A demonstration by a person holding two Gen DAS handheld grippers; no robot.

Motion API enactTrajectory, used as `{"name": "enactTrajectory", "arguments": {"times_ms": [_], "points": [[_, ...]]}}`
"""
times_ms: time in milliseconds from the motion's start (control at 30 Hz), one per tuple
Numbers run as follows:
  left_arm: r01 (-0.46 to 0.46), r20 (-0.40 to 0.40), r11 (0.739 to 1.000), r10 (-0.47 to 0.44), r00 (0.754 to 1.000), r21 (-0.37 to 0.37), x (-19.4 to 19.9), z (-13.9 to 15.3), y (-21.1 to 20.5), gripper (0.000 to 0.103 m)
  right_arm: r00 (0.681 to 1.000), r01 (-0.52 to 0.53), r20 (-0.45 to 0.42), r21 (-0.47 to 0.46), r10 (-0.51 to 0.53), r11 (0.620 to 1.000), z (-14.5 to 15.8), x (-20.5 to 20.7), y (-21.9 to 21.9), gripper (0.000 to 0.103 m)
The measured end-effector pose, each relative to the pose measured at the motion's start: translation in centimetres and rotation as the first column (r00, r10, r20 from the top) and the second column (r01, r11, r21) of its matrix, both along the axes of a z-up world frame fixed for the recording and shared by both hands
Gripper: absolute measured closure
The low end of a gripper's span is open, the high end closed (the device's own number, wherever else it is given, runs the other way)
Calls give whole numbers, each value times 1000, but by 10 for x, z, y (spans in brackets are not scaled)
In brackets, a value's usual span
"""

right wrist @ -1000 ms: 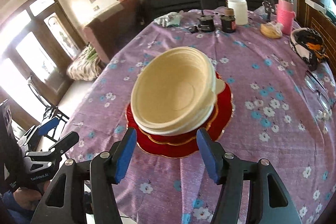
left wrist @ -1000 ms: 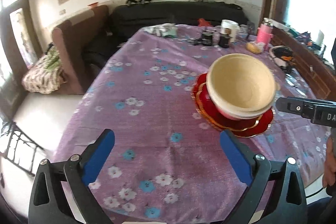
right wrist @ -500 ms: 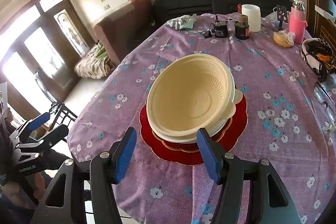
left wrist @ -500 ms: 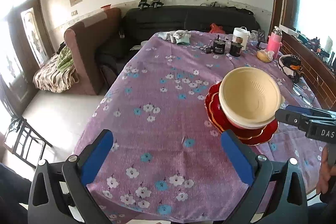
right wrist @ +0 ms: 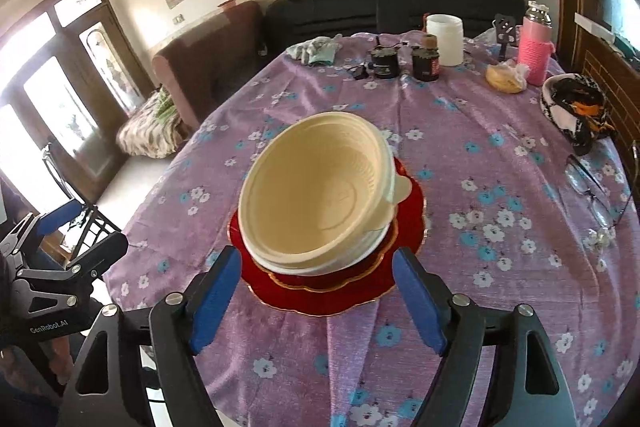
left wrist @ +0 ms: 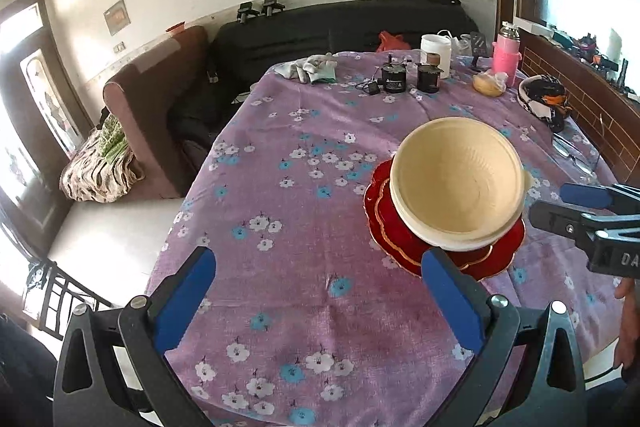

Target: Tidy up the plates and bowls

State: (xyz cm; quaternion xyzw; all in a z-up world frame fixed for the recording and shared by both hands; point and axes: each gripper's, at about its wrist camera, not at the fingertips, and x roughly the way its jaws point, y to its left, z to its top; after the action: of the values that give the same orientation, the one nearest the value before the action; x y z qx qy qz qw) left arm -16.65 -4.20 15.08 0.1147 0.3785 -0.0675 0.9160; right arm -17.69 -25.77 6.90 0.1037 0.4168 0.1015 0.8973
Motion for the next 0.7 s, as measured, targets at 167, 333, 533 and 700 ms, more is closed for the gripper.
{"name": "enactTrajectory", "arguments": {"times_ms": [167,333,533,700], "points": [[17,9,999,-17,1000,-48,7,2,3,0,1000,15,-4,-30,-15,999,2,-1,-4,18],[25,2,989,-25,1000,-149,14,5,13,0,1000,24,-2,-56,-24,998,5,-3,-7,18],[34,25,995,-32,999,-89,11,7,3,0,1000,28,3,-72,-28,997,8,-6,-7,18],[32,35,999,-32,999,15,7,9,-7,0,1000,31,3,-67,-31,997,8,-5,-8,18]]}}
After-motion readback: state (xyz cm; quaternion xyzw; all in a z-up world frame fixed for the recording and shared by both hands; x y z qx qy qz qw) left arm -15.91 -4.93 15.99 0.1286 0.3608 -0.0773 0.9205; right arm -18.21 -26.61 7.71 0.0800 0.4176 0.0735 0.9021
